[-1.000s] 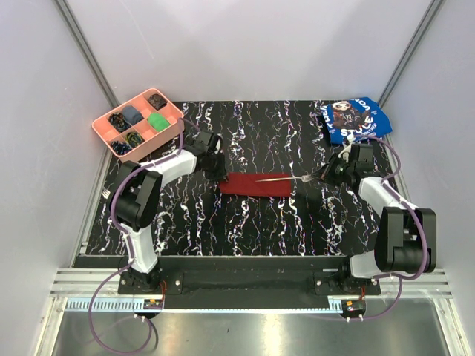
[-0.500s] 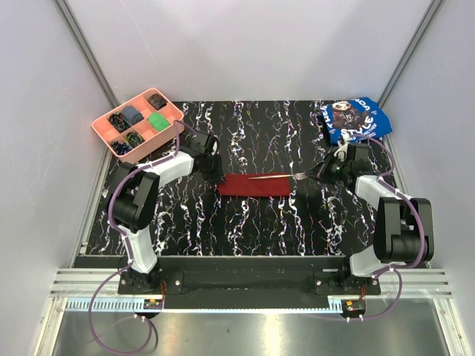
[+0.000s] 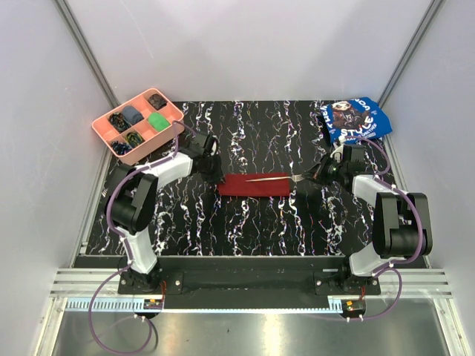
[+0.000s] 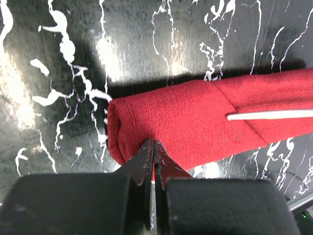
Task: Fold the napkin into a case and place the utensils inside
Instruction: Insert the fork into the folded napkin.
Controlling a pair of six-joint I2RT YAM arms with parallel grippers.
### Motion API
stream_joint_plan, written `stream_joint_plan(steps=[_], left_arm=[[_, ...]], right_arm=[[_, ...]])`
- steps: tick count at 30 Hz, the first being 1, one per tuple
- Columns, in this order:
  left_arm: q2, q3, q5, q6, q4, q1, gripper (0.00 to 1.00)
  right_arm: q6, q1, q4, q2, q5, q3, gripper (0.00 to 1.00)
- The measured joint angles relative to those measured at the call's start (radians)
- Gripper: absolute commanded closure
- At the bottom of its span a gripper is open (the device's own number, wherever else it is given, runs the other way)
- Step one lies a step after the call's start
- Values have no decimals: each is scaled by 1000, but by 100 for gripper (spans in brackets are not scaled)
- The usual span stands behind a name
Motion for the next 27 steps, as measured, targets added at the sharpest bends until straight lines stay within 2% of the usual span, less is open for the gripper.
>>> stream_joint_plan(steps=[8,27], left_arm=[[-75,-16,-8,1,-14,9,100],[-33,-18,-9,2,-23,19,100]], right_arm=[[-27,-10,-33,-2,21,4,100],[-55,-40,-73,-8,22,19,100]])
